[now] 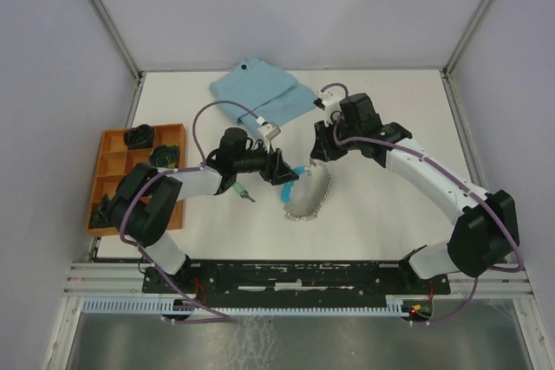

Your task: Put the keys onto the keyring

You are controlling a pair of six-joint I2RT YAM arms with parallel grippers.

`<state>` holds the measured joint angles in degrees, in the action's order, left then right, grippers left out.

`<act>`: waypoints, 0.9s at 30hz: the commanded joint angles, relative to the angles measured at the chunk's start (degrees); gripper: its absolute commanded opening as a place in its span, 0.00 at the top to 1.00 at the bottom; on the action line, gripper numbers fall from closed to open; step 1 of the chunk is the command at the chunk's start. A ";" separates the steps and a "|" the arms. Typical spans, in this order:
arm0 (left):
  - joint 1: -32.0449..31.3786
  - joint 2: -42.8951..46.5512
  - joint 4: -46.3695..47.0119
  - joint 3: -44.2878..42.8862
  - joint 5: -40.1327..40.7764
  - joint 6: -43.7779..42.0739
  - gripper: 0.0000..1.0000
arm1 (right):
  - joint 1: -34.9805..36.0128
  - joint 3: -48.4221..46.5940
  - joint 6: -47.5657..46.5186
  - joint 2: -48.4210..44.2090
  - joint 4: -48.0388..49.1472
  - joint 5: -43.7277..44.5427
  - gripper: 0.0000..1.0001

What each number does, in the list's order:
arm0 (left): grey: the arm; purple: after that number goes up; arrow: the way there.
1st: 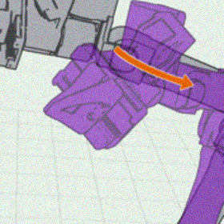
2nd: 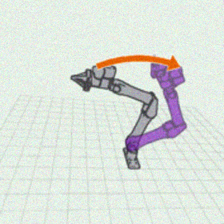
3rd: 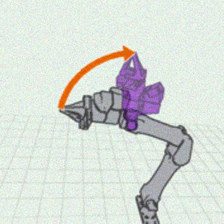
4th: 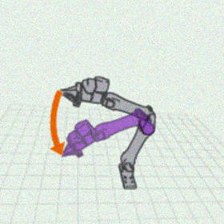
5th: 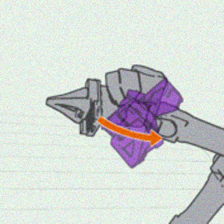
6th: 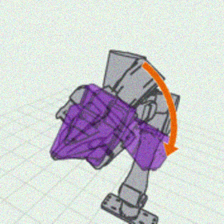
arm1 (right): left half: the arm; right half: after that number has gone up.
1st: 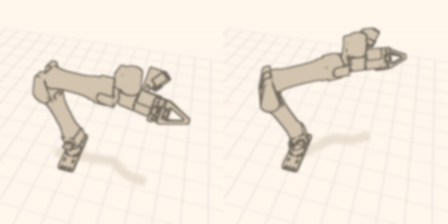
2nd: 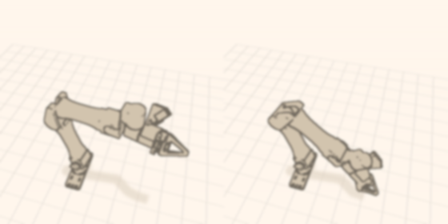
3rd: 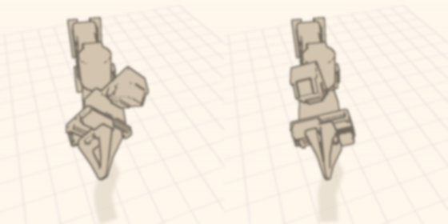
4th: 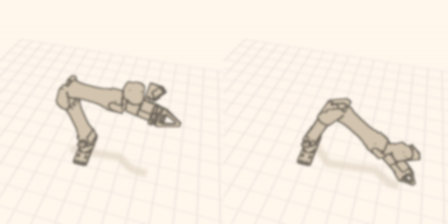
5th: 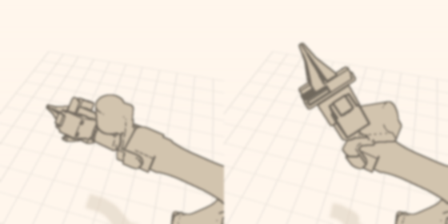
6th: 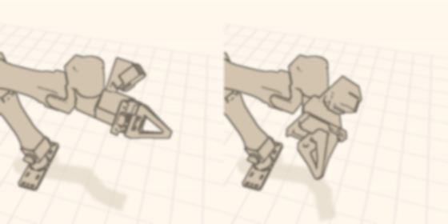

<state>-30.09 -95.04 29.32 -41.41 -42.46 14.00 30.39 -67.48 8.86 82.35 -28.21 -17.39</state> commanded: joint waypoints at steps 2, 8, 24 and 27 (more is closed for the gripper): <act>1.33 5.27 0.96 -0.16 -2.78 -4.85 0.31 | 0.50 -1.83 -0.98 -2.67 1.05 -1.21 0.99; 1.89 6.08 2.67 0.75 -8.20 -5.45 0.31 | 0.55 -2.43 -1.06 -3.87 0.90 -1.68 0.99; -0.89 -0.06 5.34 -1.87 -15.40 -3.57 0.53 | 1.06 -2.23 -0.98 -4.97 1.11 -3.06 0.99; -1.29 0.28 5.31 -1.68 -16.18 -4.46 0.69 | 1.11 -2.13 -0.98 -5.07 1.14 -2.92 0.99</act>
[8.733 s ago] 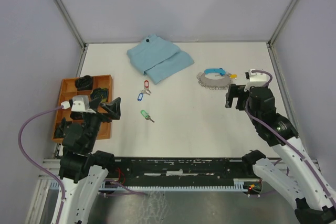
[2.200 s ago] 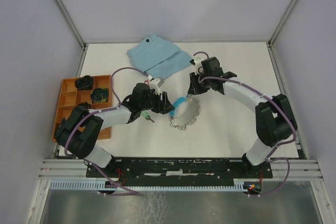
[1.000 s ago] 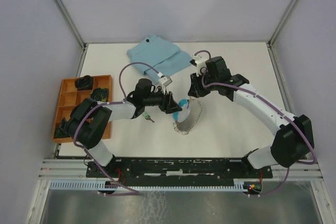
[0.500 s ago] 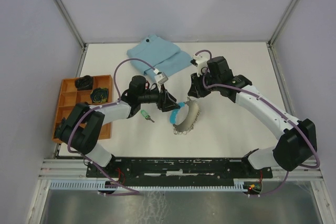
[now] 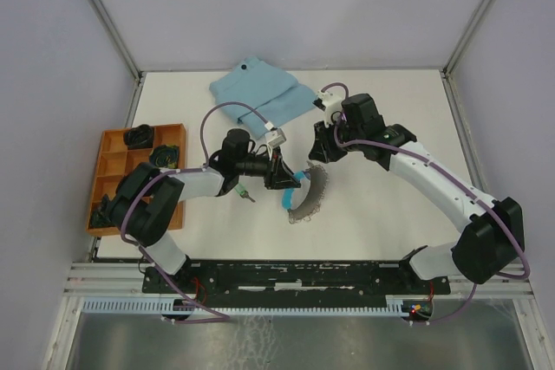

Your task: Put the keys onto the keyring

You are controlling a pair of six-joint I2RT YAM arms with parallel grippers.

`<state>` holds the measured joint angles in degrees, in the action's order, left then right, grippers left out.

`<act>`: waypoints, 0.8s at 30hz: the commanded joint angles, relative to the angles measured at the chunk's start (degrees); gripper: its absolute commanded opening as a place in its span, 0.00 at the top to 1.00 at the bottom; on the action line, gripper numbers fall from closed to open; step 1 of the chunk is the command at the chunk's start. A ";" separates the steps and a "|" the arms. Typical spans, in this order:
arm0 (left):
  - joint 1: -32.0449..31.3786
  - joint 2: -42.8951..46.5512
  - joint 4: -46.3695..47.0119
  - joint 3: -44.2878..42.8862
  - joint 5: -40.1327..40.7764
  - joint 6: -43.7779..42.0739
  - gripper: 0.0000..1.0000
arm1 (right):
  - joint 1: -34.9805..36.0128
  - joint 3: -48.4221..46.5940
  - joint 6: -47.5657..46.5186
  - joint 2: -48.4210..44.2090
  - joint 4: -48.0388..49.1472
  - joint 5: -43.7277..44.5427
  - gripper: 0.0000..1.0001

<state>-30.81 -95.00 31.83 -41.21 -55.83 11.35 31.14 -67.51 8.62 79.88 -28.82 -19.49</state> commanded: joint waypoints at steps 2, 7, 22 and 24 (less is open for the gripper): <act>-0.72 0.85 2.66 -1.69 -3.75 -2.68 0.77 | 0.35 -2.22 -0.77 -2.46 1.75 -0.71 0.99; -1.65 2.92 -2.09 -2.18 -5.58 -8.20 0.89 | 0.36 -3.41 -0.45 -0.94 0.71 0.01 0.96; -2.65 7.17 -16.44 -3.44 -7.71 -22.82 0.97 | -0.75 -4.56 -3.42 -2.51 -1.65 2.83 0.37; -2.18 7.19 -16.31 -2.95 -8.15 -23.01 0.97 | -1.42 -3.67 -4.46 -4.62 -1.41 2.88 0.34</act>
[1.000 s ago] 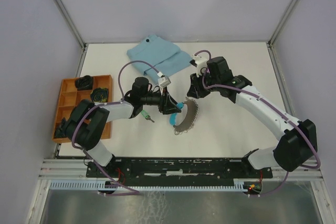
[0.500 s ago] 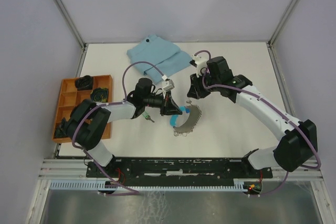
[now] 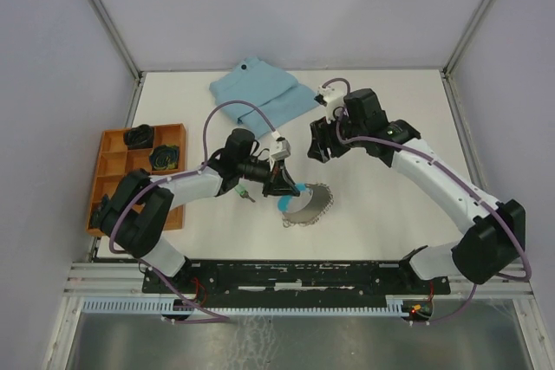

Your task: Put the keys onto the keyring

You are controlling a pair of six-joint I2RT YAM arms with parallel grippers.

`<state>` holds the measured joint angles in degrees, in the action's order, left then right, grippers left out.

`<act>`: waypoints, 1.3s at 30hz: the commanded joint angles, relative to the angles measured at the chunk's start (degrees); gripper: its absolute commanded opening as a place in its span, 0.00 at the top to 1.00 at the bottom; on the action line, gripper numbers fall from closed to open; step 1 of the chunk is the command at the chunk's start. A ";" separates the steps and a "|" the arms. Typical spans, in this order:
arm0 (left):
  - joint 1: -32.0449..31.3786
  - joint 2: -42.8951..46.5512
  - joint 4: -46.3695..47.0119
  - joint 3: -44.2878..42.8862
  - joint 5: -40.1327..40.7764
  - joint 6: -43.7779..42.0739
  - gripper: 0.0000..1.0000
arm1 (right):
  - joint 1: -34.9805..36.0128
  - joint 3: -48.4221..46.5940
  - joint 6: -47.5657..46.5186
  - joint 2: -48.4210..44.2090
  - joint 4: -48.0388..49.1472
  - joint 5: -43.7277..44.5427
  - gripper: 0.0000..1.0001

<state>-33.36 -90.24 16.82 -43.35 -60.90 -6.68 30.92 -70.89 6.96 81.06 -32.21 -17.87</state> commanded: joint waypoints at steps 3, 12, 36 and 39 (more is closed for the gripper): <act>1.28 2.62 -1.17 -0.23 -3.61 -4.98 0.97 | -1.62 2.16 -3.79 -8.79 3.93 1.04 0.31; 4.54 5.61 -0.82 2.35 -3.43 -5.31 0.97 | -1.65 12.79 -9.00 -15.59 13.86 -1.96 0.25; 6.82 5.74 8.32 5.82 -4.67 0.05 0.97 | -6.51 28.43 -5.67 -10.42 25.71 -30.05 0.36; 6.90 5.70 11.20 6.53 -4.60 1.97 0.97 | -6.46 31.35 -4.32 -11.14 29.41 -29.96 0.38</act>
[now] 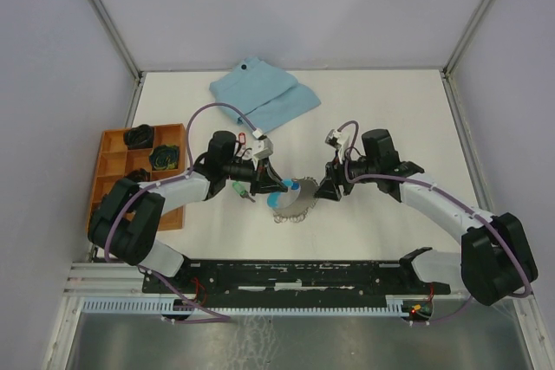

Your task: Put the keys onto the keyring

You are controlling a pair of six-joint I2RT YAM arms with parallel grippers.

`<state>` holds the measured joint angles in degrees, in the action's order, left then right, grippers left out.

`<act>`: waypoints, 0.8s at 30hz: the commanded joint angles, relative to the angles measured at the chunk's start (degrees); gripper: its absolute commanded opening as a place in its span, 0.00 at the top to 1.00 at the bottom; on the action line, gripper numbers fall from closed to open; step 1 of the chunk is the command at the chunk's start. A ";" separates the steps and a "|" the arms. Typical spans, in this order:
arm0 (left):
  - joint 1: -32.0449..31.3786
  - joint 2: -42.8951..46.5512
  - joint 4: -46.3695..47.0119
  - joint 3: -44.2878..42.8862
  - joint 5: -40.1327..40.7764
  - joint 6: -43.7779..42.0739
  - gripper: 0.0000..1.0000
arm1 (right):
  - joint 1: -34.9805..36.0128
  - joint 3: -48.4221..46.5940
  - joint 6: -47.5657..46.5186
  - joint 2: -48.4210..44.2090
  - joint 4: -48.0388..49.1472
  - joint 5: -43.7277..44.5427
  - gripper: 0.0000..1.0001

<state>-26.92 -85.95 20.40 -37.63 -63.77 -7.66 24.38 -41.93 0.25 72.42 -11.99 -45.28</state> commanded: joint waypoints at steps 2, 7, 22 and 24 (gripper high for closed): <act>0.40 1.53 9.65 1.24 -1.84 4.30 0.97 | 0.06 4.07 3.77 -2.61 11.98 -2.52 0.39; 0.40 1.90 14.78 2.47 -2.05 7.59 0.97 | 0.92 5.80 6.27 -1.39 17.94 -4.45 0.41; 0.37 4.42 24.14 5.98 3.52 15.91 0.79 | 4.42 2.53 1.53 -0.57 12.76 -3.33 0.94; 0.38 6.03 22.83 6.53 7.47 16.37 0.70 | 4.72 0.46 -0.92 -1.97 7.82 -0.49 0.99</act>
<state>-26.63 -84.86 39.27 -30.98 -62.98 6.96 28.42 -36.14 3.36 73.73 4.12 -48.49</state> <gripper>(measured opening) 0.231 0.109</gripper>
